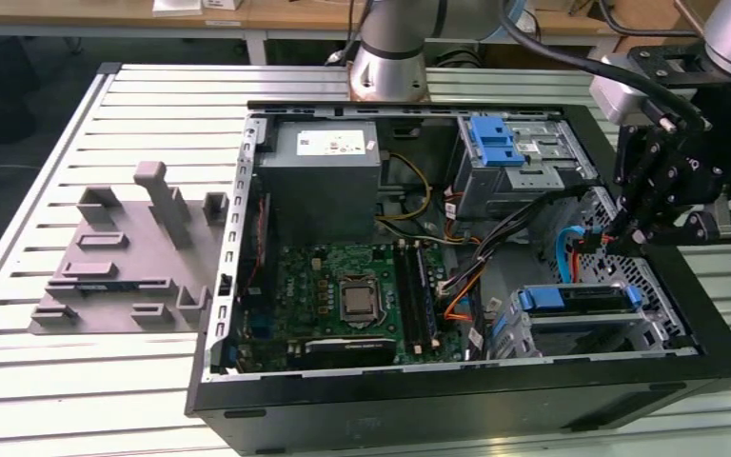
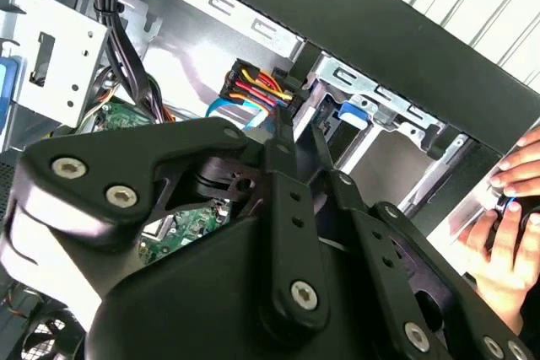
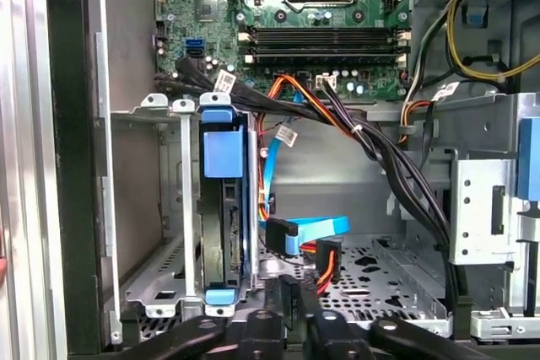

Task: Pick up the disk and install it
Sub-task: 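Insert the first disk wire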

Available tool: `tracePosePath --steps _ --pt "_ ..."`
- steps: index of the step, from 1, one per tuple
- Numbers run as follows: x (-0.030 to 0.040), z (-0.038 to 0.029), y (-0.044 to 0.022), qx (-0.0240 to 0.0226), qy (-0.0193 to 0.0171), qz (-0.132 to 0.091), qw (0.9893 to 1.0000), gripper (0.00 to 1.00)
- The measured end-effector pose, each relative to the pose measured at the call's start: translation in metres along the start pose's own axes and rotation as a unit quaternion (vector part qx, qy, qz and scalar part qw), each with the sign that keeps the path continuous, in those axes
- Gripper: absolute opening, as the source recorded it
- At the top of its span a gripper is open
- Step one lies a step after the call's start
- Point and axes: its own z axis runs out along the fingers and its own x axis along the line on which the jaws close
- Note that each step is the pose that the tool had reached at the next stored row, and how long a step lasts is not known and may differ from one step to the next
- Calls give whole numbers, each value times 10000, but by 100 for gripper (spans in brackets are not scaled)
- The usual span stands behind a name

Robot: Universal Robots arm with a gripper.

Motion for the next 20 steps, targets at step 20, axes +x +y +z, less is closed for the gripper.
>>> tracePosePath --steps 20 --pt "-11 69 6 142 57 -5 9999 23"
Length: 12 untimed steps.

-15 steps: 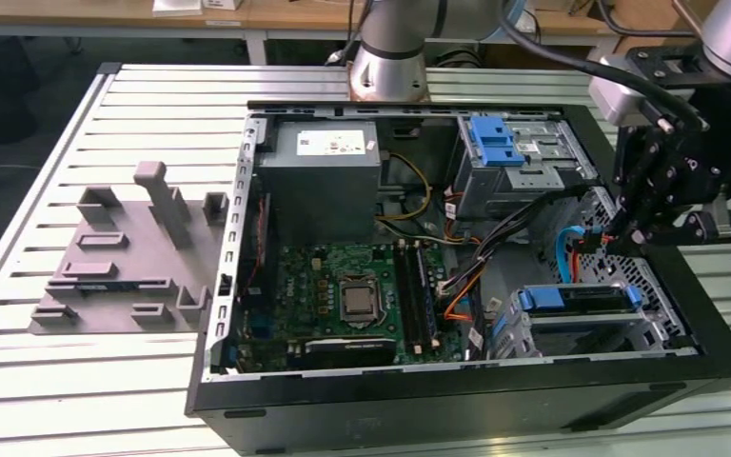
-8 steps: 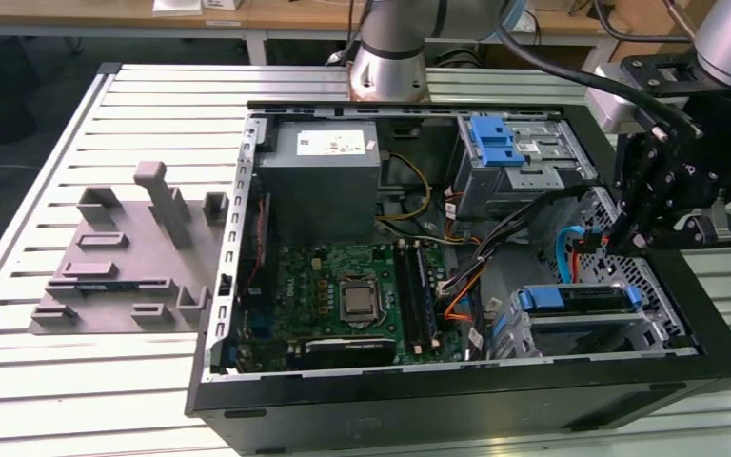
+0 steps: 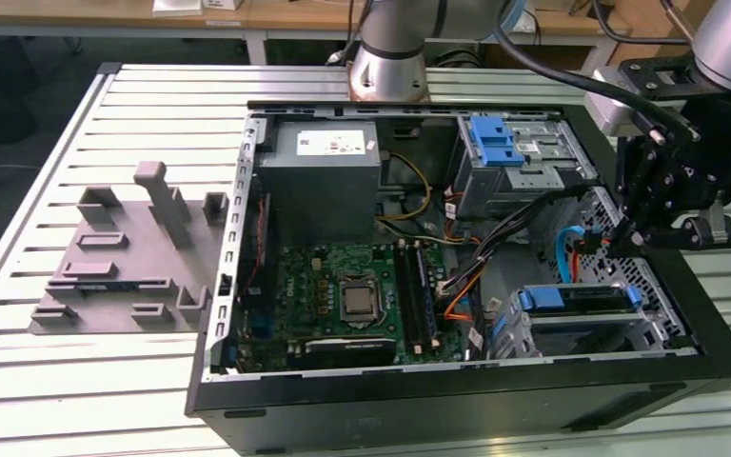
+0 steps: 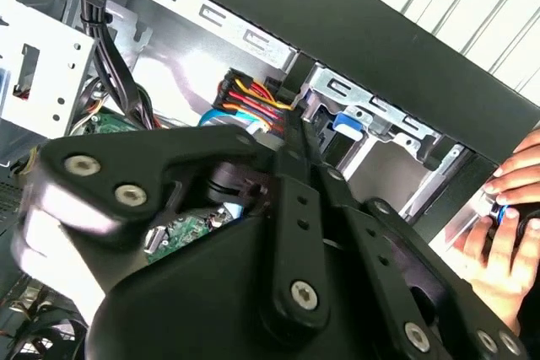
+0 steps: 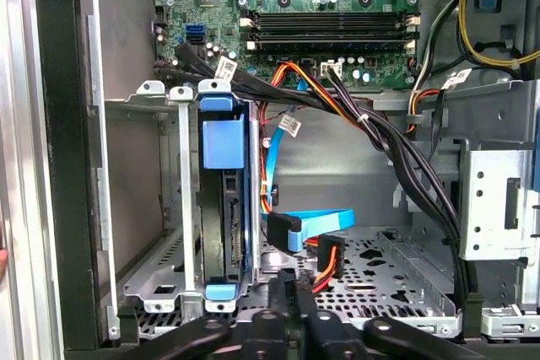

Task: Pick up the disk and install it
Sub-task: 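Insert the first disk wire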

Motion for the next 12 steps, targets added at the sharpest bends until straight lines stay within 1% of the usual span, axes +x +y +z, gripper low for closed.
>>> tracePosePath --steps 1,2,3,7,10,11,12 --pt "0 1 -1 0 0 0 10000 17" --pt "0 1 -4 -2 -1 1 10000 17" --pt "0 1 -7 -6 0 0 10000 11" --pt "0 1 -7 -8 0 0 10000 11" --pt "1 -17 20 3 3 0 10000 12" --pt "1 -22 28 8 5 0 10000 18" --pt "0 -28 35 12 7 -1 10000 18"
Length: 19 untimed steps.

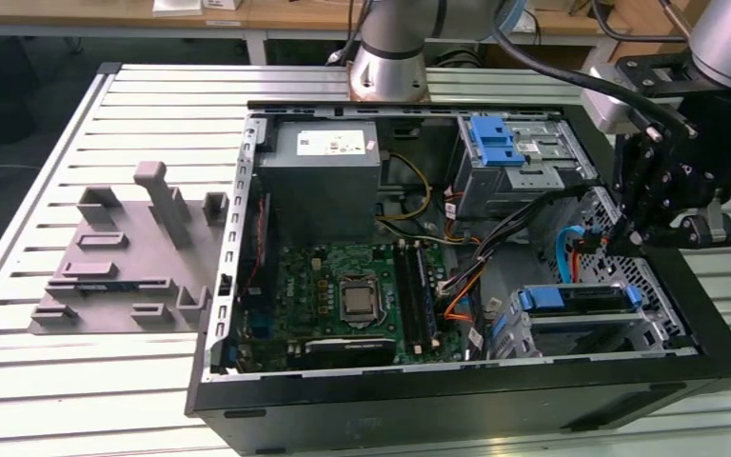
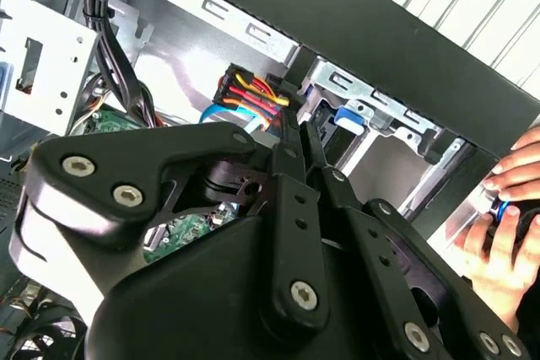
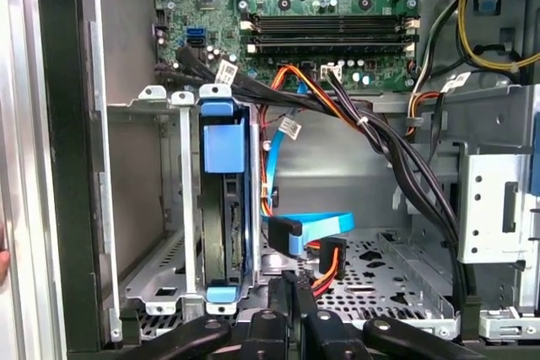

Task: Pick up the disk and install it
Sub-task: 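Insert the first disk wire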

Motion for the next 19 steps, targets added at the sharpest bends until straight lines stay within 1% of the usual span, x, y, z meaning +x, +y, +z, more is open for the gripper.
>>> tracePosePath --steps 3,5,7,10,11,15,19 --pt "-3 -18 24 10 2 0 10000 18" --pt "-12 -18 26 11 4 -1 10000 18" --pt "-23 -18 27 11 15 -2 10000 18" --pt "-33 -13 28 11 17 -1 10000 20" --pt "-38 -10 28 11 17 -2 10000 26" --pt "-52 16 31 11 19 -2 10000 26" --pt "-54 42 34 12 32 -3 10000 26"
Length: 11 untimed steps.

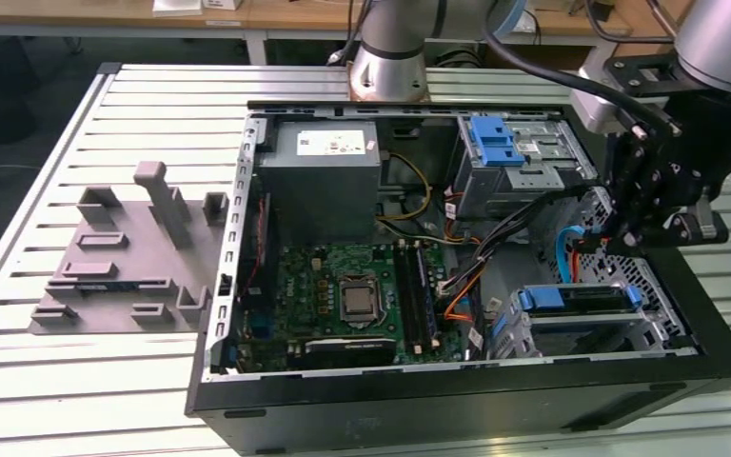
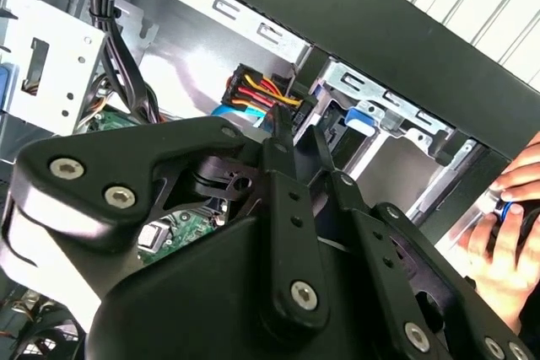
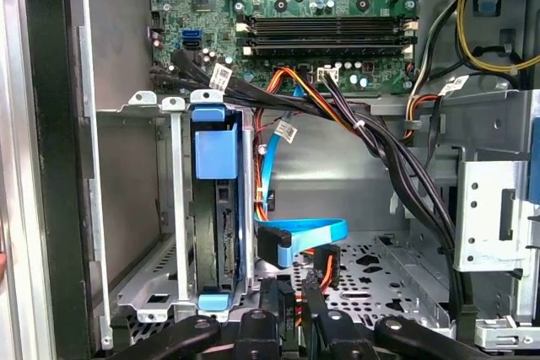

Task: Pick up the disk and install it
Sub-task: 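Insert the first disk wire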

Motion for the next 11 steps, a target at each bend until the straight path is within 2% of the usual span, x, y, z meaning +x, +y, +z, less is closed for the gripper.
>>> tracePosePath --steps 6,7,11 --pt "0 13 1 -2 4 0 10000 24" --pt "0 13 -4 -13 4 0 10000 18" --pt "-1 13 -25 -140 8 0 9999 16"
